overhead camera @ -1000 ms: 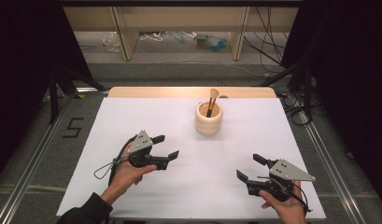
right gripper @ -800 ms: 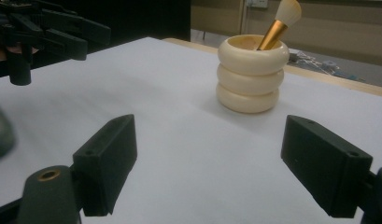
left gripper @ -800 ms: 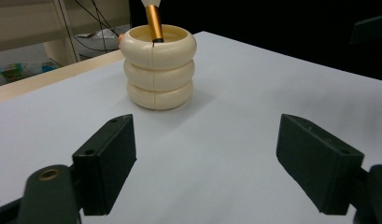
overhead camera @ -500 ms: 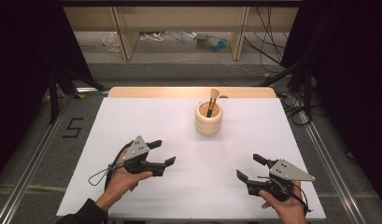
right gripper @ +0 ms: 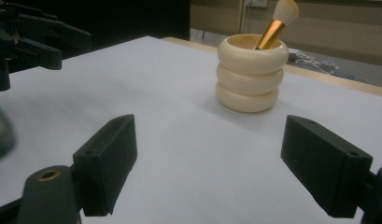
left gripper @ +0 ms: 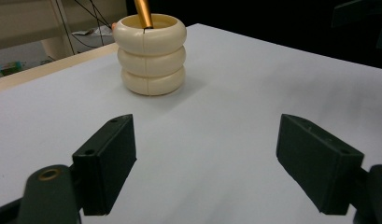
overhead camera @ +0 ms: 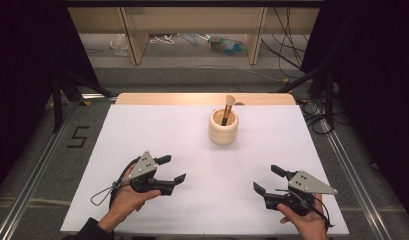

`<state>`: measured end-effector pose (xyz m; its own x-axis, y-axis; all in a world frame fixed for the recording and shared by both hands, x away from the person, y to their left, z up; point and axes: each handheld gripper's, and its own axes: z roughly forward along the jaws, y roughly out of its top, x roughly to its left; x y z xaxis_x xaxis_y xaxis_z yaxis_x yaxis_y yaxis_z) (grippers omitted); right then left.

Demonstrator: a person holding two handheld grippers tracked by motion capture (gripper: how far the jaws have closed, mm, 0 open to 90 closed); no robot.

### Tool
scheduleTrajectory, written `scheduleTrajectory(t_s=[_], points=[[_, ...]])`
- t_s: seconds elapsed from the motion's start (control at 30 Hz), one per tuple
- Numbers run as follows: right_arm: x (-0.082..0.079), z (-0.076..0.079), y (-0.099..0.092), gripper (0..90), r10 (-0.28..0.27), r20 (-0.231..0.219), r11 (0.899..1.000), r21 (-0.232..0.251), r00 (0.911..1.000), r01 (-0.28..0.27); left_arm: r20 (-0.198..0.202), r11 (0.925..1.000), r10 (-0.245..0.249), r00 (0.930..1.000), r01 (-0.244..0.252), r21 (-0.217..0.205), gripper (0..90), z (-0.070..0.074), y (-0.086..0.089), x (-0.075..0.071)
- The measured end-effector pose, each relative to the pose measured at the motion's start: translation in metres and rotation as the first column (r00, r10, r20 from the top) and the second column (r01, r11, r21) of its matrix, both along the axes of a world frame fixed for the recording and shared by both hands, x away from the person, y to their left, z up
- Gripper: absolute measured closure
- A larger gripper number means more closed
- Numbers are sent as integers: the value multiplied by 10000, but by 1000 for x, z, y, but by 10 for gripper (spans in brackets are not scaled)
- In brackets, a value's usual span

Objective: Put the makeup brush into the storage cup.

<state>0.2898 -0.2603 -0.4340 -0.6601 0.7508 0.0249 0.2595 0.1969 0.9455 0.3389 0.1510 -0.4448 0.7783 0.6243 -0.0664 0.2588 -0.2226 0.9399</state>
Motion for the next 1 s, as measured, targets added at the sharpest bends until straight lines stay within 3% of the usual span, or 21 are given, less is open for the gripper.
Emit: scheduleTrajectory(t_s=[0.5,1.0], points=[[0,0,0,195,-34,36,10000,-6,10000,34,-11,9999,42,10000,-42,-107,199,0,4,-11],[0,-1,1,195,-8,28,10000,6,10000,8,-33,10000,-19,10000,19,1,199,-1,4,-10]])
